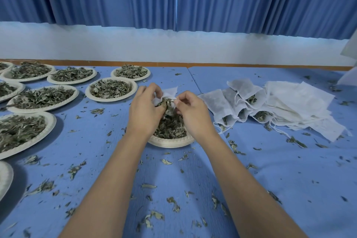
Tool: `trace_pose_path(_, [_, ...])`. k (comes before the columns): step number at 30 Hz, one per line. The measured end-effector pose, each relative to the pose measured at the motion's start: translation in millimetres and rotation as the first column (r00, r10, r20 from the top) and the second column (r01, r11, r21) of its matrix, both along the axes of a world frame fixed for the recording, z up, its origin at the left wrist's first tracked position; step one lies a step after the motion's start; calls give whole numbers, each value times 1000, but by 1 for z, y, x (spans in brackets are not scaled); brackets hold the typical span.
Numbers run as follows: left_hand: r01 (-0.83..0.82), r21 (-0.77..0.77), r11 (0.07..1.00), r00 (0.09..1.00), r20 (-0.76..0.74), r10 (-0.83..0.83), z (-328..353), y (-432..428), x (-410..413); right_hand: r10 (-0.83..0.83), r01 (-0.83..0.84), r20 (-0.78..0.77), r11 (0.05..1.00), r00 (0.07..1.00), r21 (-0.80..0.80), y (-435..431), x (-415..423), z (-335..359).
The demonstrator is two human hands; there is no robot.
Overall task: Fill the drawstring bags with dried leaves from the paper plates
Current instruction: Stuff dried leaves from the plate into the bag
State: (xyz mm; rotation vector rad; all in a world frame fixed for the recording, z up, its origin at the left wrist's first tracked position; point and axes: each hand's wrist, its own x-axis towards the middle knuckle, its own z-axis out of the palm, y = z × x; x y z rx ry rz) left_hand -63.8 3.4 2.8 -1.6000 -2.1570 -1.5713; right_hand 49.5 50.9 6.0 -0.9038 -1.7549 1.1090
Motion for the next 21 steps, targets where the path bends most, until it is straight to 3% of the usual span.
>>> trace_pose_path(5, [-129, 17, 992, 992, -3, 129, 0, 2, 7, 98, -103, 63, 992, 993, 73, -5, 1, 5])
trace_pose_path(9, [-104, 9, 995, 994, 25, 104, 1, 4, 9, 3, -4, 24, 999, 1000, 43, -2, 1, 2])
trace_pose_path(12, [33, -43, 999, 986, 164, -25, 5, 3, 6, -62, 62, -22, 998, 998, -3, 2, 0, 0])
trace_pose_path(16, [160, -22, 987, 875, 465, -131, 8, -1, 2, -64, 64, -24, 998, 998, -12, 3, 0, -1])
trace_pose_path(21, [90, -35, 995, 948, 309, -74, 6, 1, 6, -56, 55, 28, 998, 998, 34, 0, 1, 0])
